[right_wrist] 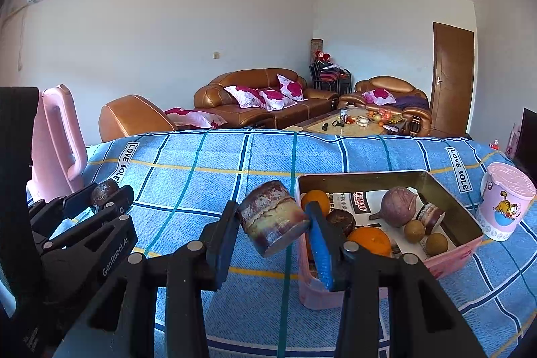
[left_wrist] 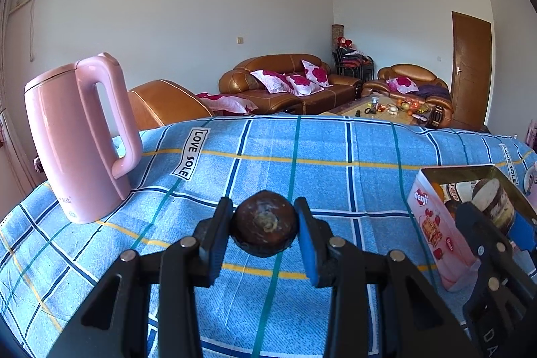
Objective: Organize fruits
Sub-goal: 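Carry the dark fruit with the left tool over the tin box while the right tool carries the jar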
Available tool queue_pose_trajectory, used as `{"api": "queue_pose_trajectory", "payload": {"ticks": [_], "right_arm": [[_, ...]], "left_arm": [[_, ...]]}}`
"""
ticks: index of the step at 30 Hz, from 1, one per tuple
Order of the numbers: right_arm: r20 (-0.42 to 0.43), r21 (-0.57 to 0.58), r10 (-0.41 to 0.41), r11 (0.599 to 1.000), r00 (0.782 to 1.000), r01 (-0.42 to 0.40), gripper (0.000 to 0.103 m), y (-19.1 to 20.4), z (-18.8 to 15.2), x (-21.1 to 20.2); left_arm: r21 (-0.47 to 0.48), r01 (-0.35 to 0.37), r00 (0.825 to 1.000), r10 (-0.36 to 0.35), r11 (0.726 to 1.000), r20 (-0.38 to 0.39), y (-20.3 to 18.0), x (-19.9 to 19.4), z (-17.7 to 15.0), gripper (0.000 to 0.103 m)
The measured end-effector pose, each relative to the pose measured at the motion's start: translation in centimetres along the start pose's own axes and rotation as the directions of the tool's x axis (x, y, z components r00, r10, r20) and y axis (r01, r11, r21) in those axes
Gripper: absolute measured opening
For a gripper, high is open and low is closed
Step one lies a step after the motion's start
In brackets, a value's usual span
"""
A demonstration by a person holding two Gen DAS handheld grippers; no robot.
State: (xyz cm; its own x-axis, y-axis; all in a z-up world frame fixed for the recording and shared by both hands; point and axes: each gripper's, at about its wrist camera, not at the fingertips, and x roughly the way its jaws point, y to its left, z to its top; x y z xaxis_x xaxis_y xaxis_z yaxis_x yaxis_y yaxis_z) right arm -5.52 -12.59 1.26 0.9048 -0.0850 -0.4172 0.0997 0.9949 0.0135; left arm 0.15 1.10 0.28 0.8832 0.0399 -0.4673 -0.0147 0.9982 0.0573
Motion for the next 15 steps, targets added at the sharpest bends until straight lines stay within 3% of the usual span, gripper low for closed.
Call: {"api": "queue_pose_trajectory", "payload": {"ticks": [15], "right_arm": [[0.006, 0.009, -0.019, 1.000, 1.000, 0.019, 0.043, -1.9, -0.4, -1.4]], "left_arm": [[0.018, 0.020, 1.000, -0.020, 1.000, 0.009, -2.2, -1.5, -0.4, 0.039]]}}
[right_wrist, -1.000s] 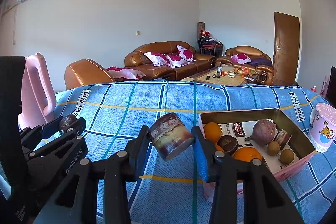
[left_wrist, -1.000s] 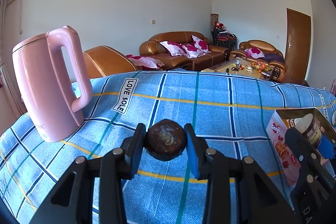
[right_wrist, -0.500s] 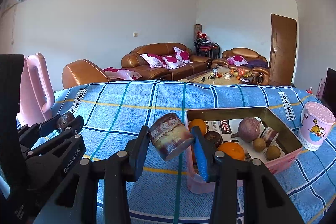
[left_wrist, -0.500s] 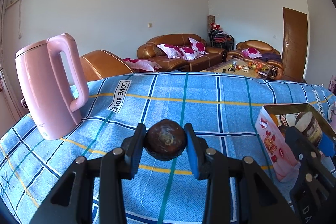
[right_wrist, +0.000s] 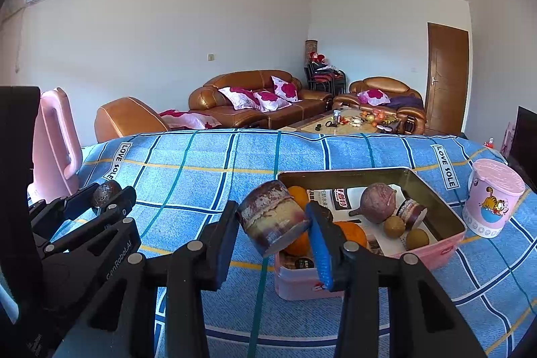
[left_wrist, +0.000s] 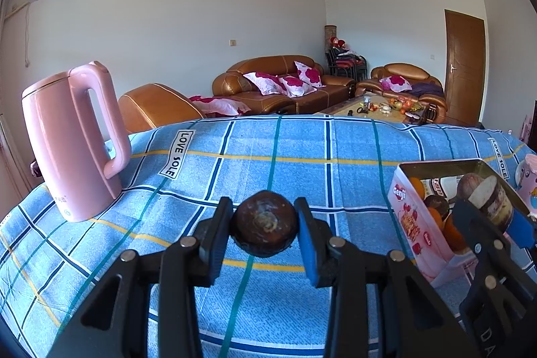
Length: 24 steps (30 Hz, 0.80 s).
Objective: Organize fruits
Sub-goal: 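Carry the dark fruit with the left tool over the tin box while the right tool carries the jar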
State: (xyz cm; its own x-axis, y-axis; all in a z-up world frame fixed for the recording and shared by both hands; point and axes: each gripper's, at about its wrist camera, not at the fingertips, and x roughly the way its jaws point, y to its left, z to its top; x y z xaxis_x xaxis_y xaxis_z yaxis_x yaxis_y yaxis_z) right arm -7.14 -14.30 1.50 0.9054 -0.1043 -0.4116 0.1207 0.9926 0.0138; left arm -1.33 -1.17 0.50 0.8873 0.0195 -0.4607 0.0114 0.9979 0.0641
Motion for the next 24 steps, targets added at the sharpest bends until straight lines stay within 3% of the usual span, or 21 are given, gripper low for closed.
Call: {"api": "queue_pose_trajectory", "payload": {"ticks": [24], "right_arm": [[0.021, 0.004, -0.085, 0.996, 0.996, 0.085, 0.043, -5.6, -0.2, -1.4]], "left_arm": [[0.048, 0.076, 0.997, -0.076, 0.996, -0.006, -5.1, -1.4, -0.4, 0.039]]}}
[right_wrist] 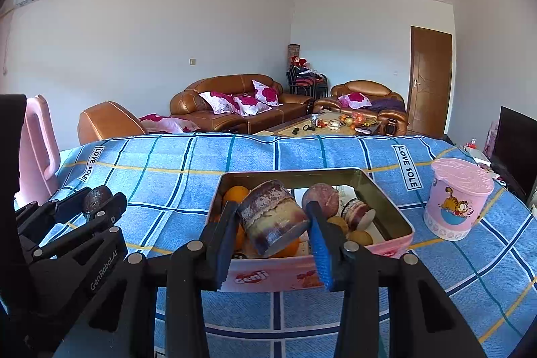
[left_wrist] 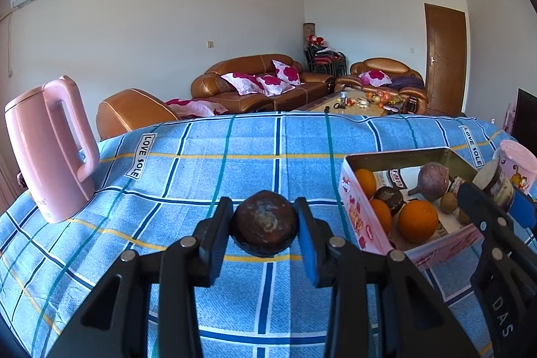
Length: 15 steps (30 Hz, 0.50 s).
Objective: Organize fruits
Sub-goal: 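Carry the dark fruit with the left tool over the tin box while the right tool carries the jar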
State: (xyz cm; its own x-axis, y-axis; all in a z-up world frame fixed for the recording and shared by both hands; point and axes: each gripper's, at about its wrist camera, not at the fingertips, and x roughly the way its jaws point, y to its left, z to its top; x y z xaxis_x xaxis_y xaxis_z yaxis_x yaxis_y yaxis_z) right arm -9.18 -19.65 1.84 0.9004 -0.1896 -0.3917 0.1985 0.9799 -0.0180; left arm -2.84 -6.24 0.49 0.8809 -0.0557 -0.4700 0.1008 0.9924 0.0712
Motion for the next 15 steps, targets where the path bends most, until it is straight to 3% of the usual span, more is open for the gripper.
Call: {"api": "queue_pose_trajectory", "payload": {"ticks": [15], "right_arm": [[0.015, 0.008, -0.110, 0.994, 0.994, 0.110, 0.043, -5.0, 0.2, 0.5]], "left_arm": [[0.052, 0.068, 0.997, -0.069, 0.996, 0.015, -4.4, -0.5, 0.4, 0.039]]}}
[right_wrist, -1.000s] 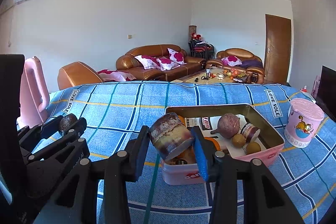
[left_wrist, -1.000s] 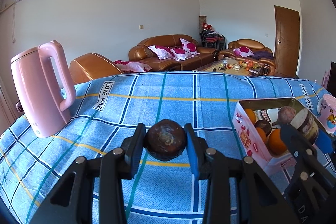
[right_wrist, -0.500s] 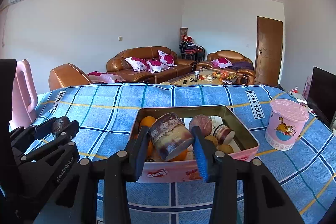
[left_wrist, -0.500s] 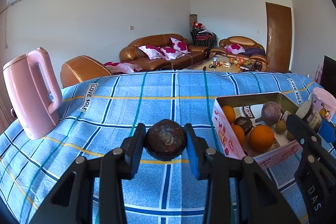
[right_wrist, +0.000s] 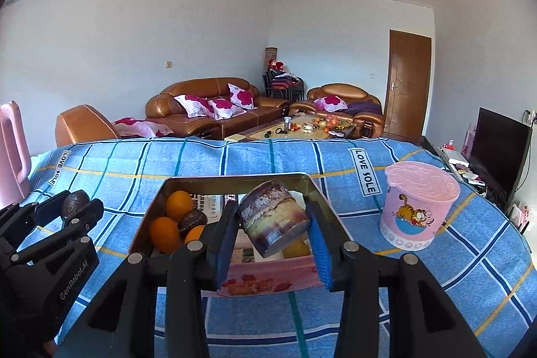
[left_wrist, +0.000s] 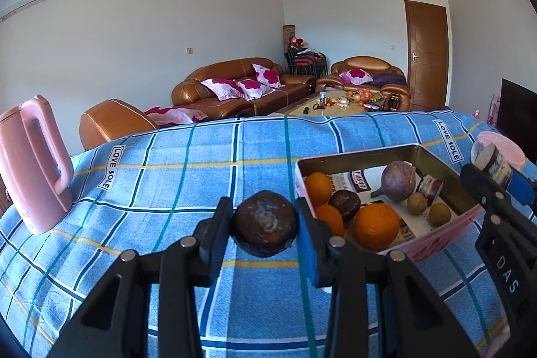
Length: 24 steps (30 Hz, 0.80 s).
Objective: Organize fruits
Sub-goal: 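Carry the dark fruit with the left tool over the tin box while the right tool carries the jar, then open the left tool to drop the dark fruit into the box while the right tool drops the jar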
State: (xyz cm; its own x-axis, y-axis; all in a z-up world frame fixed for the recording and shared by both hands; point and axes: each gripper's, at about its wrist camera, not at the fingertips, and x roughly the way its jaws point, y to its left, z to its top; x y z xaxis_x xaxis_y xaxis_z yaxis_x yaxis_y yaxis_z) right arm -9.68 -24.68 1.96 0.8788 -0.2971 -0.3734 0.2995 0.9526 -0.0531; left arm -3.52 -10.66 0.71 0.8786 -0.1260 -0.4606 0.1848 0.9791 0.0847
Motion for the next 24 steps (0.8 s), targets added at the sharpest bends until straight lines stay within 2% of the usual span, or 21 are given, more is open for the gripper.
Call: {"api": "queue_pose_trajectory", "payload": {"ticks": [8, 17, 24], "right_arm": [[0.001, 0.018, -0.048, 0.999, 0.999, 0.048, 0.043, -2.4, 0.2, 0.7], [0.011, 0.021, -0.103, 0.994, 0.995, 0.103, 0.043, -3.4, 0.5, 1.4], [0.005, 0.021, -0.117, 0.993, 0.993, 0.117, 0.043, -3.7, 0.7, 2.0]], "left_arm": [[0.019, 0.055, 0.999, -0.055, 0.998, 0.002, -2.6, 0.3, 0.5, 0.039], [0.031, 0.101, 0.995, -0.102, 0.994, 0.006, -5.6, 1.5, 1.5, 0.039], [0.014, 0.126, 0.992, -0.126, 0.992, -0.010, -6.2, 2.7, 2.2, 0.039]]}}
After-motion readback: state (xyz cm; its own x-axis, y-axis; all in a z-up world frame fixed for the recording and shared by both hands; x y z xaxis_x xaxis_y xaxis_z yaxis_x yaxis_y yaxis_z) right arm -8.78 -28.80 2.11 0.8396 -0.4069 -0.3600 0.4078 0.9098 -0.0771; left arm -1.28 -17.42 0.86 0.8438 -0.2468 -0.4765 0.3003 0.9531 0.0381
